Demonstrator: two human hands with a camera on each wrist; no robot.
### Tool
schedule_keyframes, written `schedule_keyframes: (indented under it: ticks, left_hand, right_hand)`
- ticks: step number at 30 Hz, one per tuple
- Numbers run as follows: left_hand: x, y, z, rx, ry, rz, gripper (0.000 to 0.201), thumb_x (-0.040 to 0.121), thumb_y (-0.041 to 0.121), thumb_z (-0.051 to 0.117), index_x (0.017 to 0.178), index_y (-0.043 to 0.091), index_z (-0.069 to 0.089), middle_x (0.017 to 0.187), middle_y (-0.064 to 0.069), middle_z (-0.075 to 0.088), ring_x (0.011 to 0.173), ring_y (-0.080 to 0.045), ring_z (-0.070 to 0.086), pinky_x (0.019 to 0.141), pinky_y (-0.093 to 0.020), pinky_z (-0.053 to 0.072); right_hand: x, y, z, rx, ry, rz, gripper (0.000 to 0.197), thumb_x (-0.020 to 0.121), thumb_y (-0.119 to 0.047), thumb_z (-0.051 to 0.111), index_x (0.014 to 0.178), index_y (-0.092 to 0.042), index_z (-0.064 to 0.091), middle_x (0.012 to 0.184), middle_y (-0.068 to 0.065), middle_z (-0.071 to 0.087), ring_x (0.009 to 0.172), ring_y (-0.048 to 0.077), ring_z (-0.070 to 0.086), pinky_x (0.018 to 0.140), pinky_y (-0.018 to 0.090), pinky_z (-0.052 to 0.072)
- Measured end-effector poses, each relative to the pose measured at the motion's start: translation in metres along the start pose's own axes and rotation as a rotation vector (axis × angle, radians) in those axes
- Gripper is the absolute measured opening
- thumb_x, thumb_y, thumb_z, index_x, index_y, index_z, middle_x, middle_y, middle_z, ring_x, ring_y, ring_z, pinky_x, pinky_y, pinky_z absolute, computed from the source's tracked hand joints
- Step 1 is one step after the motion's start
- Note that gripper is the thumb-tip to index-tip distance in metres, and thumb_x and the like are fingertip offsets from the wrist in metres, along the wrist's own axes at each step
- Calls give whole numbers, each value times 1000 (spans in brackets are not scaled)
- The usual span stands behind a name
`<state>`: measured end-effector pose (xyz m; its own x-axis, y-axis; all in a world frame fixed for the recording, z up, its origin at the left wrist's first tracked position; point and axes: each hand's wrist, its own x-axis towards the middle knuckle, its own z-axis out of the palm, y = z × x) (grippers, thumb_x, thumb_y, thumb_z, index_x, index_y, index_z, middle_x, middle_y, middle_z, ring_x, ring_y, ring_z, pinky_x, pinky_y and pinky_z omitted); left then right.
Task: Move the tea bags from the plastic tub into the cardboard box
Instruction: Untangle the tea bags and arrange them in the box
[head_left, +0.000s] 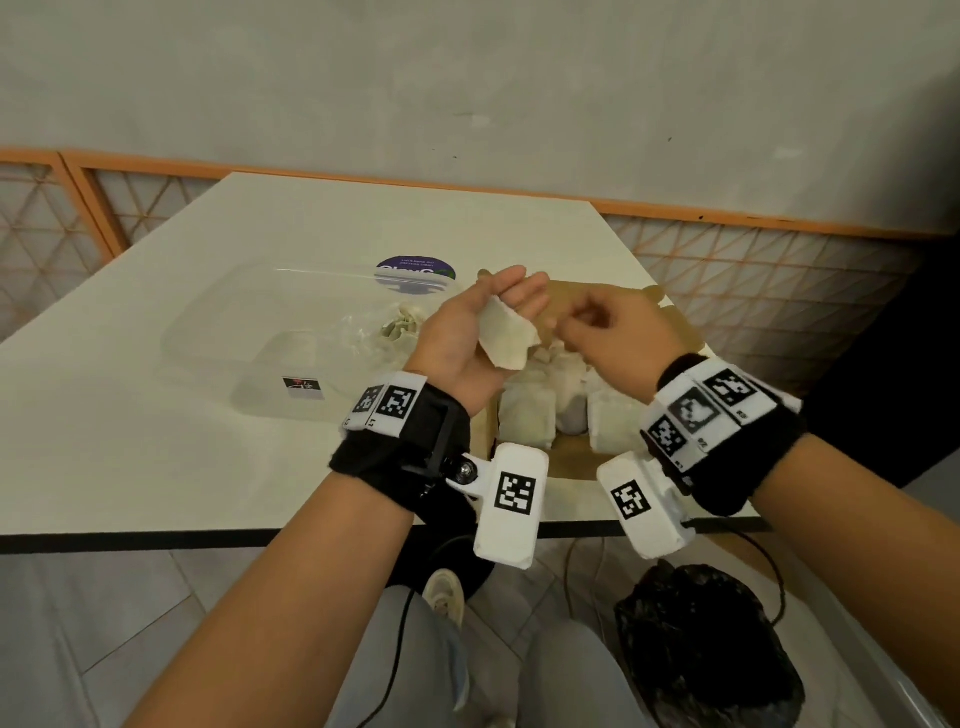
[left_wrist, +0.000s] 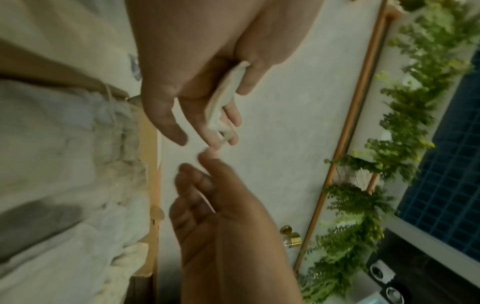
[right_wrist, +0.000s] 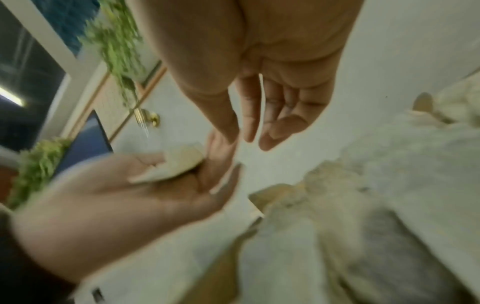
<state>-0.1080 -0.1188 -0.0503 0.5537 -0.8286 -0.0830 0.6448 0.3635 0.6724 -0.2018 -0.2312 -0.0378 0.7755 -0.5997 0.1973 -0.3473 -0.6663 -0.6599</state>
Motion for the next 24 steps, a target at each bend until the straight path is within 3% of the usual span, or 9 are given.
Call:
schedule_keyframes:
  ticks: [3,5,8,10,11,13,15,18,24]
  left_hand:
    - [4,-2,2,-44,-40,15,38,105,28,26,125,12,54,140,-6,53,127,-18,47,107,-39,35]
    - [8,-4,5,-76,-58,17,38,105,28,28,131,11,51,142,-5,50,132,-19,42,114,-40,28]
    - [10,-11,7,27,-47,74,31,103,27,32,122,15,55,129,-5,58,118,-20,54,104,-40,42]
    - [8,-15,6,252,2,135,24,101,21,38,113,17,59,103,-3,62,81,-11,62,73,-28,53]
    - [7,-17,4,380,30,163,19,99,18,44,108,17,61,94,-1,61,71,-8,59,59,-21,49]
    - [8,-19,-1,540,70,195,10,93,11,55,95,17,63,86,-2,59,65,-9,53,48,-17,40]
    - [6,-19,-2,556,88,189,10,90,9,60,86,17,63,83,-4,59,64,-10,54,47,-17,40]
    - [7,-22,-4,555,141,224,14,91,11,60,81,22,61,89,-2,63,70,-10,61,54,-16,45]
    - [15,-36,-12,657,226,317,19,90,1,56,105,14,57,109,-3,64,98,-8,58,82,-10,44]
  right_hand:
    - [-9,-14,-6,268,-137,123,36,86,-41,61,90,-6,66,78,9,67,68,15,60,61,27,51]
    - [-13,-18,-3,381,-290,208,36,85,-40,63,91,-4,65,78,9,63,64,12,56,55,18,46]
    - [-8,-16,-4,486,-260,217,11,83,-18,68,81,-9,62,77,7,62,65,12,58,59,18,47]
    - [-3,-13,-12,533,-168,198,9,82,-8,67,76,-11,61,75,6,62,65,13,59,60,20,51]
    - [0,-11,-17,547,-135,182,11,82,-5,66,74,-11,61,75,6,63,64,13,61,61,21,53]
    - [3,-9,-26,575,-117,158,12,82,-2,65,75,-11,63,77,6,65,68,15,63,67,24,57]
    - [4,-8,-34,569,-136,151,10,83,-2,64,77,-10,63,80,6,66,72,16,65,74,27,56]
    - [6,-2,-51,435,-146,115,12,83,-2,64,77,-12,64,77,3,66,65,8,64,66,20,56]
    - [2,21,-79,-54,-493,122,13,82,-7,66,95,-5,67,91,11,65,79,16,59,68,19,51]
